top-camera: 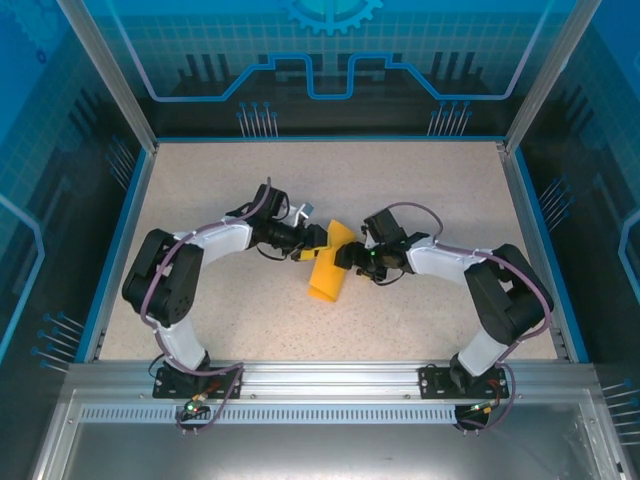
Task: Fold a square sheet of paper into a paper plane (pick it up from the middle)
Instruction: Fold the square sheet of paper in half at the center of the table.
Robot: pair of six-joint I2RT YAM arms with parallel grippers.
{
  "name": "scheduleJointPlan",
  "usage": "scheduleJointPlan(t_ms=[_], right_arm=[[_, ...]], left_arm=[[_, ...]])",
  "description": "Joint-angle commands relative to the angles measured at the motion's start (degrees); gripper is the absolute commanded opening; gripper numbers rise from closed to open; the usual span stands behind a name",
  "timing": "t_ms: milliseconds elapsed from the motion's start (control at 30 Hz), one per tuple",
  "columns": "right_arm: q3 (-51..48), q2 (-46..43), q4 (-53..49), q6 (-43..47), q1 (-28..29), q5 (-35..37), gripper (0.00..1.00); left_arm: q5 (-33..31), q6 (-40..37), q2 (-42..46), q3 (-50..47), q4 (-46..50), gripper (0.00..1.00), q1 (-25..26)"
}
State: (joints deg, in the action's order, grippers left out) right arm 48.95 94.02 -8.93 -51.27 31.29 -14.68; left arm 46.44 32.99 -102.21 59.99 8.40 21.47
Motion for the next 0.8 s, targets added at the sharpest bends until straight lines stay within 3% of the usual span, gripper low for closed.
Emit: scheduleJointPlan(t_ms=[0,233,767], right_arm=[[-2.0,-1.8,1.8,-1.0,-1.2,-1.4,0.73],[-4.7,-2.7,4.4,-1.6,-2.2,-2.7,0.72],[-10.5,-6.9,11.6,-3.6,-4.8,-6.6,0.76]], left_arm=[[3.8,0.5,-1.6,1.5,-0.8,0.46,1.3],[5.6,2.8,-3.6,1.3,-3.1,0.23,1.6],[8.2,6.7,-6.6,2.4,-8.0,0.06,3.0]])
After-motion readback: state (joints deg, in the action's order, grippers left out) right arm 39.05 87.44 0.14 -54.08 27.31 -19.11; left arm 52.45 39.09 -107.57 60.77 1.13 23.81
